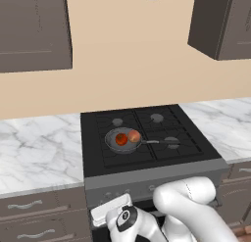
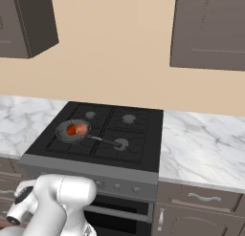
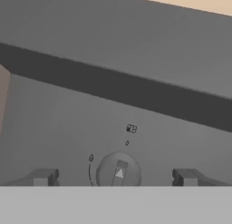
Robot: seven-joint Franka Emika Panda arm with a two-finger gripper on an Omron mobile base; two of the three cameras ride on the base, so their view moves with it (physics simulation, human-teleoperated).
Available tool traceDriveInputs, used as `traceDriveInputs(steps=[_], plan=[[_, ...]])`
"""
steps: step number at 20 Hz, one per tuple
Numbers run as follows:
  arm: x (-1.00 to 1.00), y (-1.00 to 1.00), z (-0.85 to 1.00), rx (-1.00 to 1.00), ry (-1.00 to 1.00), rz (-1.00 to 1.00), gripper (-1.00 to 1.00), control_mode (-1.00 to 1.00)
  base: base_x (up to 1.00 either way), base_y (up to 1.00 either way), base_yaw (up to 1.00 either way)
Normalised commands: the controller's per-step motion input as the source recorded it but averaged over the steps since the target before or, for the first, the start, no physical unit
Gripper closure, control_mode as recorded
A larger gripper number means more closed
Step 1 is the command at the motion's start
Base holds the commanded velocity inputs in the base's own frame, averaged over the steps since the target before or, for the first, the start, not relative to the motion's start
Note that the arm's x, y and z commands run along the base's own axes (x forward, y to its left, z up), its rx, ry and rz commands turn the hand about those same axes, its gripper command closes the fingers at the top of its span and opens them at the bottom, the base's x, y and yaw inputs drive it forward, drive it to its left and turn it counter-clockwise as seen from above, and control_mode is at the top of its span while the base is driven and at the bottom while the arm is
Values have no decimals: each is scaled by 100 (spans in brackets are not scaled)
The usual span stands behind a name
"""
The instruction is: Place the pan on the front left burner on the stove. Then place the tomato and the onion in the pan and turn on the front left burner.
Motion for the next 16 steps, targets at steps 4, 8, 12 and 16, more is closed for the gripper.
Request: traceDriveInputs(steps=[4, 8, 12, 16], plan=[[14, 0, -9, 7, 0, 0, -100, -100, 0, 0, 0], [12, 0, -25, 0, 0, 0, -100, -100, 0, 0, 0], [6, 0, -30, 0, 0, 0, -100, -100, 0, 0, 0], [7, 0, -4, 0, 0, 0, -100, -100, 0, 0, 0]])
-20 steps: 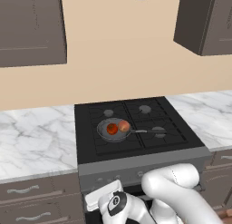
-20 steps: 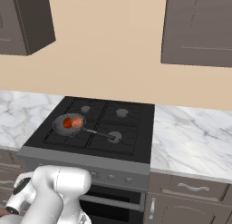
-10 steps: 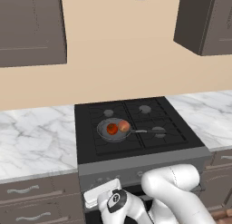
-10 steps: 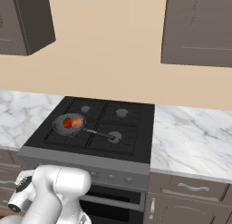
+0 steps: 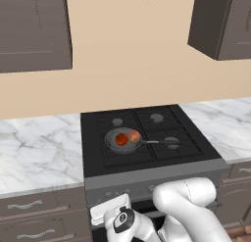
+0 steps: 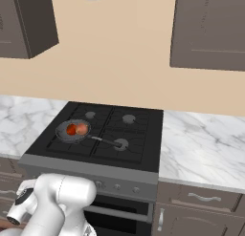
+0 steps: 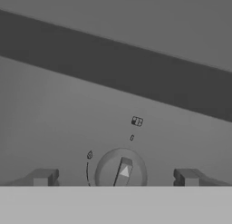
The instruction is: Place the pan on the front left burner on the stove. Then place the tomato and the onion in the pan and turn on the front left burner.
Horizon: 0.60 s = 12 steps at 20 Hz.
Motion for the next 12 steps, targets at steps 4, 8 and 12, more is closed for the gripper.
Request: traceDriveInputs(steps=[4, 8, 12], plan=[[3, 0, 0, 0, 0, 0, -100, -100, 0, 0, 0], [1, 0, 0, 0, 0, 0, 100, -100, 0, 0, 0], [2, 1, 0, 0, 0, 0, 100, -100, 0, 0, 0]])
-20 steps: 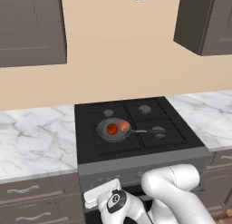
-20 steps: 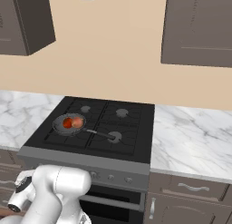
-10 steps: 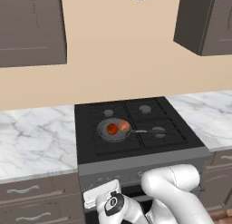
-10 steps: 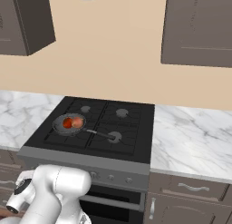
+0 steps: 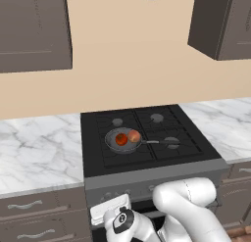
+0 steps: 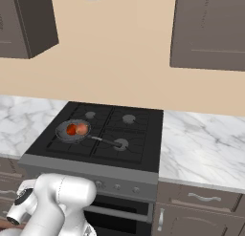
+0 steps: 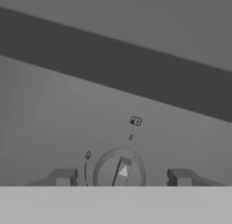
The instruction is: Place the pan on the front left burner on the stove. Then place the tomato and the onion in the pan and turn on the front left burner.
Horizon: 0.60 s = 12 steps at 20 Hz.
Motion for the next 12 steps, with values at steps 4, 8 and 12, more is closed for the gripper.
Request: traceDriveInputs(steps=[4, 8, 12], plan=[[0, 0, 0, 0, 0, 0, 100, -100, 0, 0, 0], [0, 0, 0, 0, 0, 0, 100, -100, 0, 0, 0], [0, 0, 0, 0, 0, 0, 100, -100, 0, 0, 0]])
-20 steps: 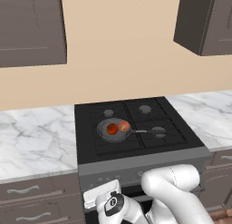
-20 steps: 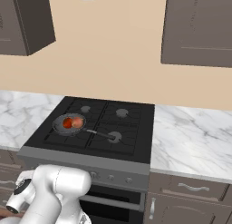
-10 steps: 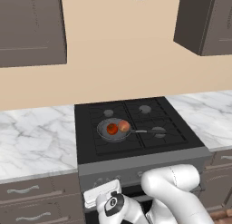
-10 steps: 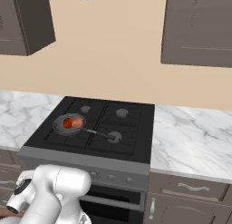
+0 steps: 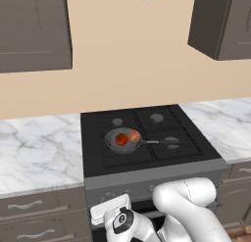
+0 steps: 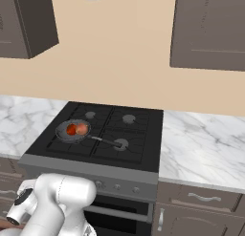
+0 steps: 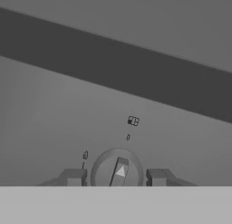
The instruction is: Place the pan on the front left burner on the stove. Then place the tomato and the onion in the pan and turn on the front left burner.
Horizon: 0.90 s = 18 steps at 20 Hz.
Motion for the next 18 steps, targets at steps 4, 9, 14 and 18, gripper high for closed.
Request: traceDriveInputs(steps=[4, 9, 14, 18], plan=[[0, 0, 0, 0, 0, 0, 100, -100, 0, 0, 0], [0, 0, 0, -1, 0, 0, 100, -100, 0, 0, 0], [0, 0, 0, -10, 0, 0, 100, -100, 0, 0, 0], [0, 0, -1, -17, 0, 0, 100, -100, 0, 0, 0]])
